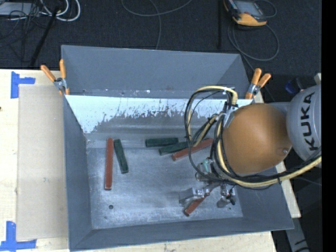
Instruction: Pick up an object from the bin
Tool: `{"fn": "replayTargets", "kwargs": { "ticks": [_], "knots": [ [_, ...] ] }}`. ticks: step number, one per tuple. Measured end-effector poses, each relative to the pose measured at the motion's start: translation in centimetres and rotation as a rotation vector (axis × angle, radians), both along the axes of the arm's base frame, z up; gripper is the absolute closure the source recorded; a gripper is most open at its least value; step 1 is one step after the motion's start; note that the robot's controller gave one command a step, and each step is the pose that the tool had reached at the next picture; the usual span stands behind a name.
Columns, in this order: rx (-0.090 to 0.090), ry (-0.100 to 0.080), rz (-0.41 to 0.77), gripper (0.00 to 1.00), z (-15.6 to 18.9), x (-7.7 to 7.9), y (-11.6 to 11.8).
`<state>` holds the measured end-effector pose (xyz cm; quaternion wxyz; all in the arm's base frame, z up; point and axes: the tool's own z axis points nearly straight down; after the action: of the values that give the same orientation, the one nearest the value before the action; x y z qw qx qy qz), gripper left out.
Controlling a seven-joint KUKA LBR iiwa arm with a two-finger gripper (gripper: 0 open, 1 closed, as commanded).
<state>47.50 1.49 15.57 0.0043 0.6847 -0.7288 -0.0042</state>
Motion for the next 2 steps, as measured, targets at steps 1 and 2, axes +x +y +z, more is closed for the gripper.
{"fn": "replayTargets", "kwargs": {
  "ticks": [1, 2],
  "knots": [
    [0.0, -0.001, -0.058, 0.0, -8.9, -0.4, -0.1],
    [0.002, -0.012, -0.005, 0.0, -8.6, 2.6, 0.3]
  ]
}}
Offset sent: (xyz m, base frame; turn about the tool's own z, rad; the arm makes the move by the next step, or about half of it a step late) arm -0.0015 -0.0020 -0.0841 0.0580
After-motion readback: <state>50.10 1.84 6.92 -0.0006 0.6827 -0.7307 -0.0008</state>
